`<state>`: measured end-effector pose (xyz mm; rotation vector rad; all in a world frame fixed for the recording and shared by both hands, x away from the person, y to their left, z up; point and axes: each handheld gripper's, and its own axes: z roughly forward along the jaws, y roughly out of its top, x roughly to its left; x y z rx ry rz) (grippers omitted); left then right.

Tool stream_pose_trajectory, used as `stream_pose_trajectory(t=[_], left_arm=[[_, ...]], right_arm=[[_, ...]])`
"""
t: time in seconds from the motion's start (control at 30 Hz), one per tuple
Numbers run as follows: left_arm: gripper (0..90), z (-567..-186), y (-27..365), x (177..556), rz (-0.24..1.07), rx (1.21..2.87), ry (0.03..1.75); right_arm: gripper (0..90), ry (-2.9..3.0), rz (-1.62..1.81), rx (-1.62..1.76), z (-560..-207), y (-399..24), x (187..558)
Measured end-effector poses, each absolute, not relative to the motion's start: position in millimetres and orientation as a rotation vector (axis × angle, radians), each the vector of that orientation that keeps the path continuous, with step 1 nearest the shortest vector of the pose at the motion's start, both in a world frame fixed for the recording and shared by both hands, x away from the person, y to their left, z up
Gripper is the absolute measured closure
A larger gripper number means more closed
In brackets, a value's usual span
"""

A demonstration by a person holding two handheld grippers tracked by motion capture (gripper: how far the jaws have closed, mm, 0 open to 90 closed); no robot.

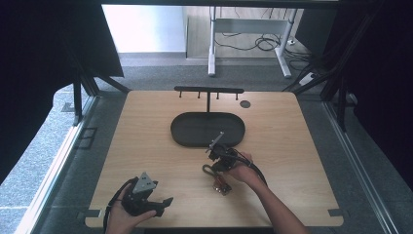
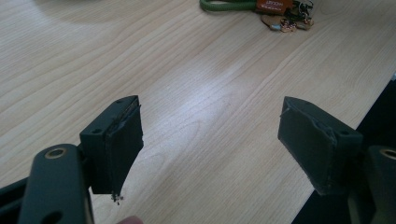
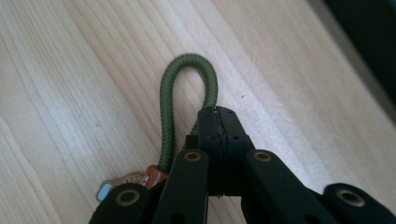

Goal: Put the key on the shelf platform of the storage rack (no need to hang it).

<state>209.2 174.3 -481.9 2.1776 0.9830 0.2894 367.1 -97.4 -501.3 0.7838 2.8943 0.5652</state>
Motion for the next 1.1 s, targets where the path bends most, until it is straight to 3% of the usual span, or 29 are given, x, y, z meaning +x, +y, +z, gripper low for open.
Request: stream_pose_trajectory(t=[0.23,0.47,0.83,0.97,1.1], left_arm=[[22.6,-481,175,209,0.292,2.176,0.981],[22.5,-480,172,208,0.295,2.182,0.976],[22.5,-481,173,209,0.295,2.185,0.979],[22.5,-480,173,208,0.297,2.182,0.980],[22.5,-480,173,208,0.297,2.180,0.978]], right_arm=[[90.0,2.888,0.592,0.723,-481,-106,343],[90.0,2.933,0.592,0.673,-496,-104,319],[88.8,2.907,0.580,0.746,-496,-125,324],[81.6,2.863,0.584,0.787,-487,-131,323],[64.4,2.823,0.553,0.841,-485,-133,324]])
